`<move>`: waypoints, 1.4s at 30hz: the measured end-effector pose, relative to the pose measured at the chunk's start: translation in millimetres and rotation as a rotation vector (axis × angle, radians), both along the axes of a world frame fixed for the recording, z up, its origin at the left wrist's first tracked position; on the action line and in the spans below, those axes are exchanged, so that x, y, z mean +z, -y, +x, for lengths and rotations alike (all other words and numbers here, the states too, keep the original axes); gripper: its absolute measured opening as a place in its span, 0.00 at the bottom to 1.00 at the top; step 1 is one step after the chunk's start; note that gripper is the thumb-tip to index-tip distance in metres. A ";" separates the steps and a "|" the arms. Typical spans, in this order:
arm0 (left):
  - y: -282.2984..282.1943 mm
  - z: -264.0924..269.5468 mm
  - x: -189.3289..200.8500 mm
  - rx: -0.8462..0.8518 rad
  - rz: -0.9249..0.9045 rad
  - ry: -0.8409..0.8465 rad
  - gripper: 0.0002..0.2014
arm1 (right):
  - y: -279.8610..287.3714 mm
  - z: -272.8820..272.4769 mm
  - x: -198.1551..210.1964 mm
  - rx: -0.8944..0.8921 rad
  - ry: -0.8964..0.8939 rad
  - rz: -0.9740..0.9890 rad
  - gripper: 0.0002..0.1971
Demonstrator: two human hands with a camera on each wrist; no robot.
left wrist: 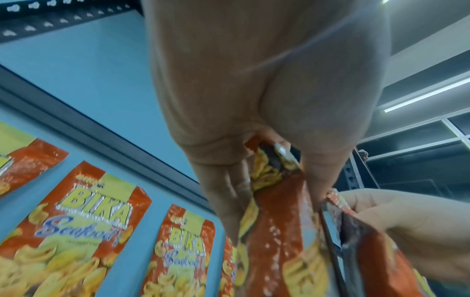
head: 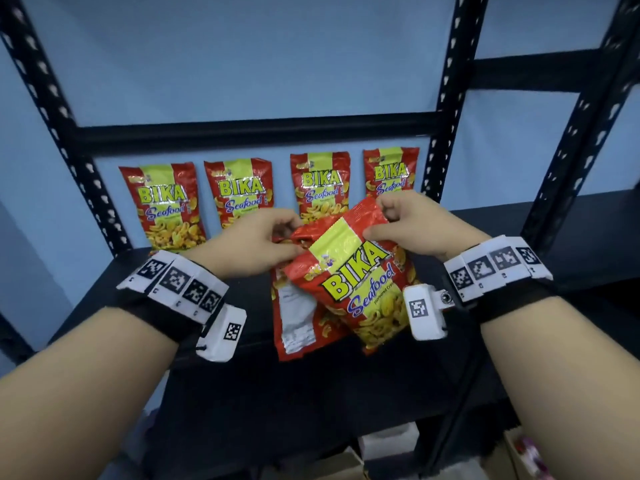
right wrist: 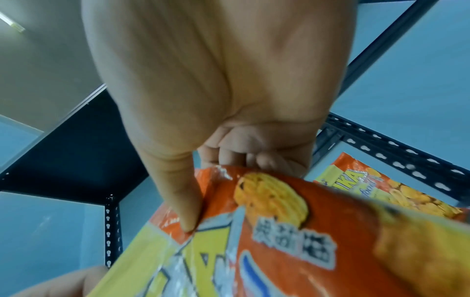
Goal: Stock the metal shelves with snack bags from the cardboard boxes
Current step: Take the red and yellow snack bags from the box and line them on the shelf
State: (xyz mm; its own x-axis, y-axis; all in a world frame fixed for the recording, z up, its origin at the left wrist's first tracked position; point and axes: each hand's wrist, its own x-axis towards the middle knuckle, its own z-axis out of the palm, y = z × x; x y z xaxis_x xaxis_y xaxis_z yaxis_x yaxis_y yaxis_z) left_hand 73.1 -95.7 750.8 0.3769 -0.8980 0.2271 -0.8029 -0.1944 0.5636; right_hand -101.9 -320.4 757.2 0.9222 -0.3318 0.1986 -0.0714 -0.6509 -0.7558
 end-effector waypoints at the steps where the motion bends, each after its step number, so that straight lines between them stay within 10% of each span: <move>1: 0.0 5.4 8.5 0.033 -0.034 0.018 0.06 | 2.1 2.7 7.6 -0.013 0.048 0.004 0.15; 12: -15.4 41.7 28.7 0.284 -0.309 0.180 0.09 | 23.7 34.0 16.3 -0.265 0.403 0.140 0.07; 27: -33.5 53.8 -62.0 0.050 -0.036 0.224 0.14 | 58.9 35.1 -75.0 -0.585 0.399 0.358 0.07; 33: -34.0 42.9 -101.2 -0.010 0.086 0.225 0.02 | 74.9 35.6 -104.5 -0.602 0.233 0.354 0.20; 42: -28.0 39.8 -135.1 0.044 0.137 0.215 0.15 | 74.8 43.8 -138.3 -0.801 0.081 0.380 0.52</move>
State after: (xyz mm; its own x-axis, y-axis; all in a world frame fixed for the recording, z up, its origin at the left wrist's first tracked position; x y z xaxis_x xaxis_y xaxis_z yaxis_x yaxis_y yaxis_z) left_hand 112.9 -67.7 615.7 0.3727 -0.9096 0.1835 -0.8904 -0.2948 0.3469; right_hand -58.1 -395.2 618.9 0.3727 -0.9280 -0.0016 -0.3351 -0.1329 -0.9328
